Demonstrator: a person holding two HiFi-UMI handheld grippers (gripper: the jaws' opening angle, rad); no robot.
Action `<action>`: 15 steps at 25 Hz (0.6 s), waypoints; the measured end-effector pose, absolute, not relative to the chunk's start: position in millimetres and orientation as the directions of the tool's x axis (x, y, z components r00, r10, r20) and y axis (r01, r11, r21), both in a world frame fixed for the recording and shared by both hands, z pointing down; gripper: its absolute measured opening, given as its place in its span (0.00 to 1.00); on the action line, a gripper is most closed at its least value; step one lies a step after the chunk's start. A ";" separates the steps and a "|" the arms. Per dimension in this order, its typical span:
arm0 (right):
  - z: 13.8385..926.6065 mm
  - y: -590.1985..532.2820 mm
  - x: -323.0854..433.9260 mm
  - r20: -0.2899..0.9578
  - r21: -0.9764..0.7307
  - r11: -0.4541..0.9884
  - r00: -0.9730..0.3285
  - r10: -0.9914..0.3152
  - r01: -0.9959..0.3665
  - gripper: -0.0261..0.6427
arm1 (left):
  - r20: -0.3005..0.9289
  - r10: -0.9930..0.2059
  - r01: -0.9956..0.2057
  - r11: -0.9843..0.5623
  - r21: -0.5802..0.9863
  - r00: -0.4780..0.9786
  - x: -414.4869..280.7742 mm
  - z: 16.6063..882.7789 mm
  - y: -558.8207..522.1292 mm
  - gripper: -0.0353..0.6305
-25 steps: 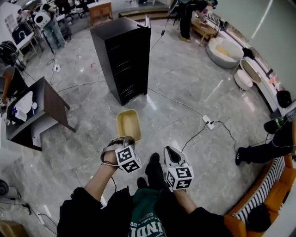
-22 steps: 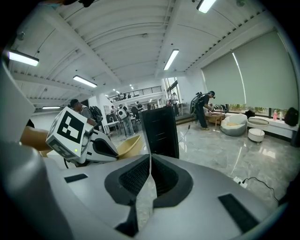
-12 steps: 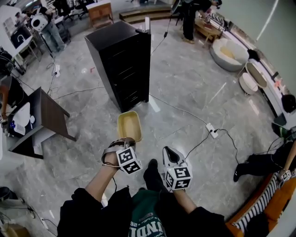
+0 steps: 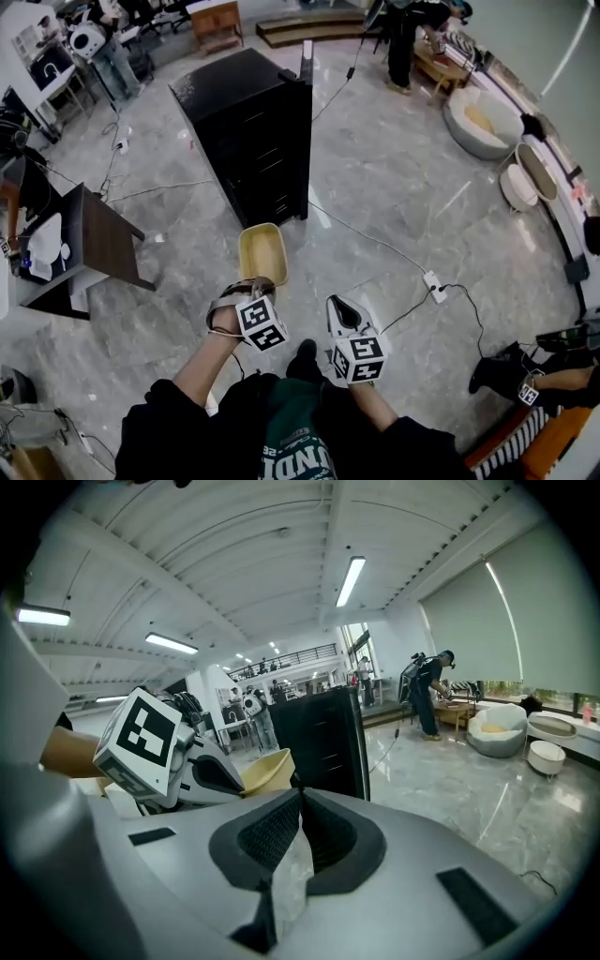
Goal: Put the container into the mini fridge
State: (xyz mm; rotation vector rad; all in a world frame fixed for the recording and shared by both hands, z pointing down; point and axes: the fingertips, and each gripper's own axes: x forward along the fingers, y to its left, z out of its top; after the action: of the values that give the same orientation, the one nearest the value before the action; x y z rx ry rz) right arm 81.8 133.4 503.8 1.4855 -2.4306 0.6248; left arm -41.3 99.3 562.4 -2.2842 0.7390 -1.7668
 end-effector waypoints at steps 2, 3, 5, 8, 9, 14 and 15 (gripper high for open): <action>506.5 119.3 86.1 0.404 -0.245 0.404 -0.471 -0.784 -0.881 0.09 | 0.867 -0.467 -0.291 -0.865 -0.408 0.174 -37.5 563.1 89.3 0.08; 508.0 113.5 87.8 0.404 -0.249 0.406 -0.475 -0.782 -0.880 0.09 | 0.869 -0.465 -0.293 -0.866 -0.406 0.170 -36.4 563.7 85.2 0.08; 509.9 103.7 89.5 0.401 -0.258 0.408 -0.482 -0.779 -0.876 0.09 | 0.872 -0.462 -0.296 -0.865 -0.405 0.158 -36.7 565.3 77.0 0.08; 511.4 91.5 92.0 0.397 -0.268 0.414 -0.491 -0.775 -0.870 0.09 | 0.875 -0.463 -0.298 -0.863 -0.408 0.144 -36.4 566.7 62.0 0.08; 512.8 88.1 94.0 0.398 -0.270 0.414 -0.493 -0.774 -0.869 0.09 | 0.876 -0.462 -0.298 -0.863 -0.408 0.140 -35.3 567.6 57.4 0.08; 520.8 67.5 108.0 0.407 -0.273 0.397 -0.479 -0.778 -0.876 0.09 | 0.880 -0.455 -0.291 -0.868 -0.403 0.139 -28.1 574.6 37.2 0.08; 521.1 62.0 110.2 0.407 -0.269 0.394 -0.475 -0.780 -0.879 0.09 | 0.879 -0.456 -0.289 -0.868 -0.404 0.138 -28.2 577.0 31.9 0.08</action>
State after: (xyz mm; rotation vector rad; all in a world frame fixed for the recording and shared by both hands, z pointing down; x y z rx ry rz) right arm 110.2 62.0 521.1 1.4737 -2.4360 0.6704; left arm -28.2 31.9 577.0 -2.2622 0.7462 -1.8309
